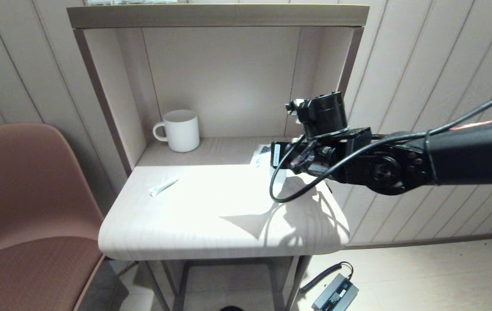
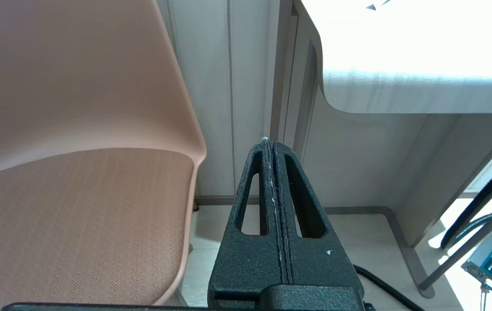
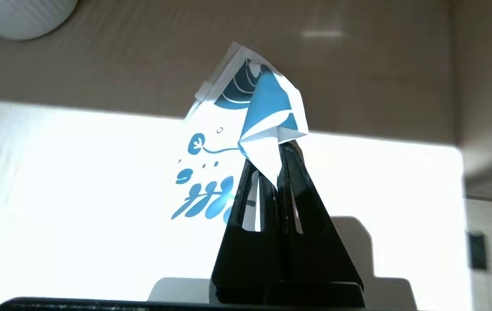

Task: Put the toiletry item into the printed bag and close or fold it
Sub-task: Pick up the storage bag

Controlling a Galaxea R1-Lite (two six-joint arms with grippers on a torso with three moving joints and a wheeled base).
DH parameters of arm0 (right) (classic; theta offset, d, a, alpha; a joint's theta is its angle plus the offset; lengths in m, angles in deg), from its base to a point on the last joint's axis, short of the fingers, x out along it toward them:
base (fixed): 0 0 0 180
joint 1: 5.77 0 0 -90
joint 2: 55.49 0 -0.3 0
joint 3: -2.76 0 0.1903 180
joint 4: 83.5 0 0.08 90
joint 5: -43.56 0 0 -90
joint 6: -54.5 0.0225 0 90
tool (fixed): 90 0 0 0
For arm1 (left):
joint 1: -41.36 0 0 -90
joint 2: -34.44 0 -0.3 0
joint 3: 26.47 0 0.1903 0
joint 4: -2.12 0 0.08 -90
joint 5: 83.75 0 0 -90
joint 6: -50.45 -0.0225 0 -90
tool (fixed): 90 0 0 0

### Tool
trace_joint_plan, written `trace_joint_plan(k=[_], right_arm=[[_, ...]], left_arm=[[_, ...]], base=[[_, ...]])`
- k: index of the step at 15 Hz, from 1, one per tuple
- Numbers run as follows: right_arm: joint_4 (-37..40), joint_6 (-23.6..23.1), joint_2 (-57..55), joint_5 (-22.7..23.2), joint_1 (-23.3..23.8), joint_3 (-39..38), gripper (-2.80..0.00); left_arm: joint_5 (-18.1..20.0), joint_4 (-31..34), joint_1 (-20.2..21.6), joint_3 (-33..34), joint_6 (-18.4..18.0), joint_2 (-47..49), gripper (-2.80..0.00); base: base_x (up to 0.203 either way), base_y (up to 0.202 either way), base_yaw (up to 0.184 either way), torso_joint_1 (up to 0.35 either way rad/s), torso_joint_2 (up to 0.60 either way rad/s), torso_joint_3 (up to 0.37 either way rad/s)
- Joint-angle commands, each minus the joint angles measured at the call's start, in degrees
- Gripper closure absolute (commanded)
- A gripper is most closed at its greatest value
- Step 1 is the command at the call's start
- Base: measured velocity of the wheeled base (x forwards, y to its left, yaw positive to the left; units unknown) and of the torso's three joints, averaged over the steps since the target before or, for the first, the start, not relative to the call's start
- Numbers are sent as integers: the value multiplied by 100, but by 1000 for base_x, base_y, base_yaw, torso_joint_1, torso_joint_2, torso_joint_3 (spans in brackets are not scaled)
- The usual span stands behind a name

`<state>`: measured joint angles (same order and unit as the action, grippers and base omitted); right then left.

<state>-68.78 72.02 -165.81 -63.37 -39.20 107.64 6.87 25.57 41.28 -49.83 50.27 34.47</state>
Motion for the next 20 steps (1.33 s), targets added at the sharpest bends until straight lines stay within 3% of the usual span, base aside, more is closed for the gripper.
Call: trace_joint_plan(k=[1,3,5,9,14,16,20], right_arm=[[-23,26,653,-44,-10,-470,0],[-23,72,613,-47,-141,-545,0],[-25,469,465,-122,-208,-462,0],[207,1573,-335,-1278,-655,-34,0],[2471,3346,-406,-1387,-928,1205,0],[2971,3642,-386,-1392,-1091,1666,0],[3968,3770,-305,-1585,-1271,2264,0]], left_arm=[[-1,-8,-1,0,1,-2,0],[-1,0,-1,0,1,-2,0],[-1,-8,-1,0,1,-2,0],[-1,-6,-1,0,1,-2,0],[-1,0,-1,0,1,-2,0],[-1,0,-1,0,1,-2,0],[-1,0,-1,0,1,-2,0]], base=[[0,0,0,0,0,0],[0,0,0,0,0,0],[0,0,0,0,0,0],[0,0,0,0,0,0],[0,0,0,0,0,0],[0,0,0,0,0,0],[0,0,0,0,0,0]])
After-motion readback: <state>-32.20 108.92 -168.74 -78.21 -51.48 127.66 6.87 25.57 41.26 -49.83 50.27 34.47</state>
